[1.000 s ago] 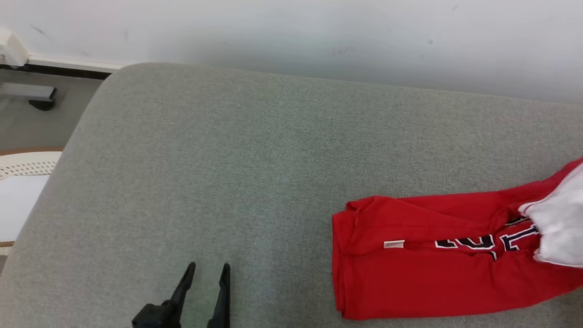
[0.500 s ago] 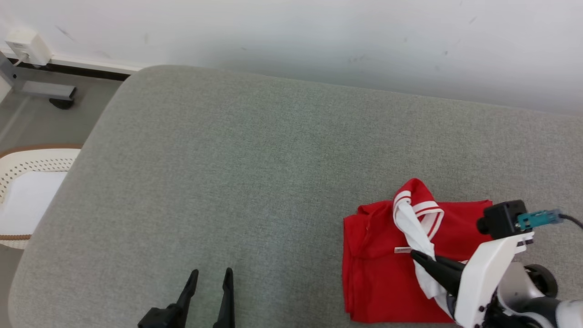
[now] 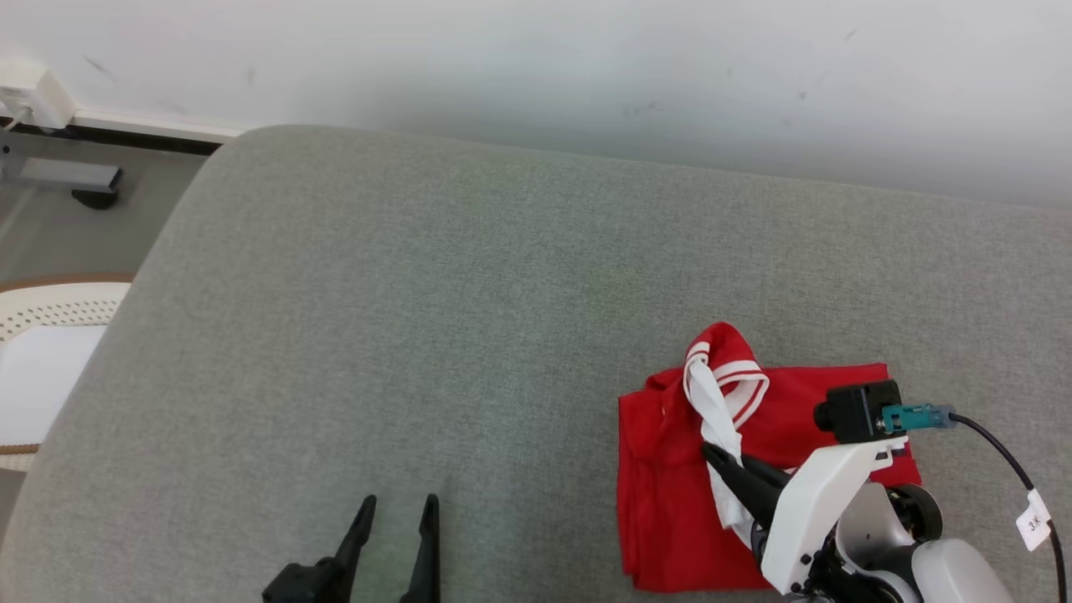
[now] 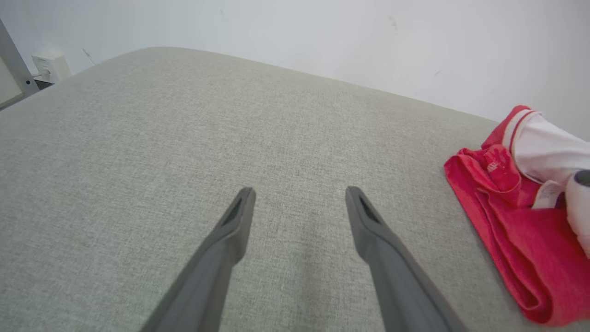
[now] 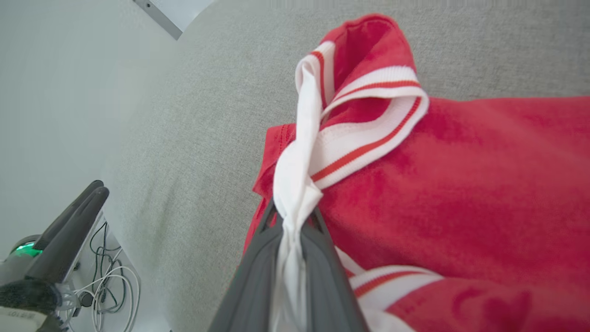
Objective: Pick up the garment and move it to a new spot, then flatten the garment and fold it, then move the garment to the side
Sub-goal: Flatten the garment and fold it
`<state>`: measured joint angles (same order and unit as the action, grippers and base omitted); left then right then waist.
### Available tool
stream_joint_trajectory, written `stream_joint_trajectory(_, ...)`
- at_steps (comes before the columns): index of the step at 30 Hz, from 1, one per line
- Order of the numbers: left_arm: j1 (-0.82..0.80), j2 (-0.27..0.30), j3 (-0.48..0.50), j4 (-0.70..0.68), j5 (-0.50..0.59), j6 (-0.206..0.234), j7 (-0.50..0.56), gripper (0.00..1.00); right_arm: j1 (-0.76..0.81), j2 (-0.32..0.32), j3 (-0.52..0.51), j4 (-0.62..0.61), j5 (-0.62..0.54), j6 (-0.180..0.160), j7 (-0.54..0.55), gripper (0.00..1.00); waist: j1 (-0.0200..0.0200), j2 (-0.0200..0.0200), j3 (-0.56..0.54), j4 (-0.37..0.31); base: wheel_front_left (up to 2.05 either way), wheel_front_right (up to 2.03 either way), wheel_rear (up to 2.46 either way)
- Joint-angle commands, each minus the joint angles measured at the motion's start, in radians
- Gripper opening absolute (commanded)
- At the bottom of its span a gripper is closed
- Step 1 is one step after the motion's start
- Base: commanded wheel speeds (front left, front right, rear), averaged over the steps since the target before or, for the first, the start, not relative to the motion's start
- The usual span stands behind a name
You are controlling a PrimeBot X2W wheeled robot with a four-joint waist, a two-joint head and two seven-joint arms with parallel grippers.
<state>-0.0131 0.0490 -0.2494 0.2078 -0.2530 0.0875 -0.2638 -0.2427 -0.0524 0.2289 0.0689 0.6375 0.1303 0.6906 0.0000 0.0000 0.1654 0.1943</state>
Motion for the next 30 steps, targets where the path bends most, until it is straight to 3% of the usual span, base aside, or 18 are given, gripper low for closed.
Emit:
stream_joint_trajectory(1,0.000,0.003,0.000,0.006,0.000,-0.003,0.000,1.00,-0.017,0.001,0.008,0.024,0.024,0.000,-0.038,0.25,0.0000,0.0000,-0.004,-0.005,0.00,0.00,0.00)
stream_joint_trajectory(2,0.002,0.003,0.001,0.008,0.000,-0.003,0.000,1.00,-0.025,0.002,0.022,0.039,0.043,0.000,-0.066,0.76,0.0000,0.0000,-0.006,-0.008,0.00,0.00,0.00)
stream_joint_trajectory(3,0.004,0.003,0.001,0.011,0.003,-0.005,0.000,1.00,-0.032,0.002,0.035,0.054,0.063,0.000,-0.095,1.00,0.0000,0.0000,-0.008,-0.012,0.00,0.00,0.00)
stream_joint_trajectory(7,0.010,0.003,0.008,0.019,0.019,-0.006,0.000,1.00,-0.044,0.002,0.092,0.080,0.200,0.000,-0.200,1.00,0.0000,0.0000,-0.019,-0.033,0.00,0.00,0.00)
stream_joint_trajectory(12,0.021,0.003,0.031,0.022,0.041,-0.015,0.000,1.00,-0.017,0.001,0.099,0.022,0.309,0.000,-0.341,1.00,0.0000,0.0000,-0.045,-0.067,0.00,0.00,0.00)
stream_joint_trajectory(16,0.038,0.004,0.046,0.014,0.048,-0.020,0.000,1.00,0.050,-0.010,-0.006,-0.090,0.138,0.000,-0.441,1.00,0.0000,0.0000,-0.071,-0.108,0.00,0.00,0.00)
stream_joint_trajectory(21,0.043,0.004,0.059,0.001,0.067,-0.030,0.000,1.00,0.147,-0.093,-0.136,-0.165,-0.036,0.000,-0.528,1.00,0.0000,0.0000,-0.094,-0.141,0.00,0.00,0.00)
stream_joint_trajectory(30,0.069,0.004,0.090,-0.019,0.099,-0.030,0.000,1.00,0.311,-0.177,-0.329,-0.060,-0.216,0.000,-0.787,1.00,0.0000,0.0000,-0.135,-0.168,0.00,0.00,0.00)
